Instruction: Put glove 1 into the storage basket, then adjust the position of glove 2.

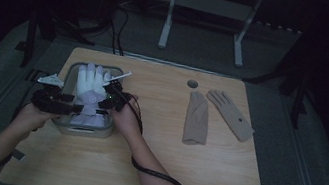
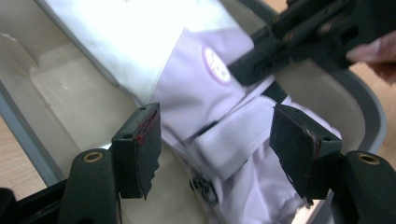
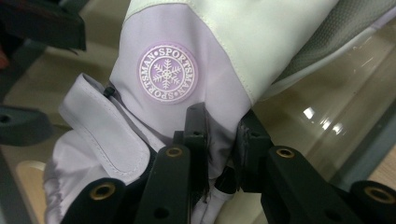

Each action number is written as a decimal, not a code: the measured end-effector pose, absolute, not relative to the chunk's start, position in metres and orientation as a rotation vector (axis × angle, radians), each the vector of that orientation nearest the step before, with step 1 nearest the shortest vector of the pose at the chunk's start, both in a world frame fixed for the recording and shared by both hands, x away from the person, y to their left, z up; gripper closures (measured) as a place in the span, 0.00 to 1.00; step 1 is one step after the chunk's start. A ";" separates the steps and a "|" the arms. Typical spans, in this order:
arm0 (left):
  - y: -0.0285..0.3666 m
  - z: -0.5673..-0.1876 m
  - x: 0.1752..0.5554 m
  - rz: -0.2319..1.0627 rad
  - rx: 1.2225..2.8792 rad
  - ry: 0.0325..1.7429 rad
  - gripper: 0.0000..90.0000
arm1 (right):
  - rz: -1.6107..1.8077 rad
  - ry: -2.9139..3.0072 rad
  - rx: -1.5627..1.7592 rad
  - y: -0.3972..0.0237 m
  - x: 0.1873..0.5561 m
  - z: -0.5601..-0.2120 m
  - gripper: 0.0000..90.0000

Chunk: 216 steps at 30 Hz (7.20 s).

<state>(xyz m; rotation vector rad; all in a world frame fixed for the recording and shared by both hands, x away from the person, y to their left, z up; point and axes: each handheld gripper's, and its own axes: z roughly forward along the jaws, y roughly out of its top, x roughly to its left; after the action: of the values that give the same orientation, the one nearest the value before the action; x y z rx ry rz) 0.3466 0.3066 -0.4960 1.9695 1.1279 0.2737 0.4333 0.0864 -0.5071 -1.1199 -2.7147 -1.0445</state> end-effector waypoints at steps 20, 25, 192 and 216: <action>0.281 -0.491 0.339 0.269 1.941 1.049 0.39 | -1.318 -2.709 -0.986 0.027 0.431 -0.464 0.19; 0.266 -0.487 0.337 0.241 1.925 1.007 0.36 | -1.337 -2.714 -0.982 0.006 0.428 -0.461 0.19; 0.103 -0.575 0.277 0.388 1.954 0.750 0.03 | -1.408 -2.775 -1.637 -0.149 0.383 -0.483 0.86; 0.103 -0.575 0.277 0.387 1.952 0.747 0.03 | -1.181 -2.911 -1.452 -0.117 0.390 -0.558 0.51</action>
<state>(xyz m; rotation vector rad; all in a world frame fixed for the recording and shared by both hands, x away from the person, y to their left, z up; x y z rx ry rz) 0.2766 0.1031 -0.5746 1.9525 0.7468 0.3869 0.3901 -0.1171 -0.5582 -1.4522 -2.9109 -1.1807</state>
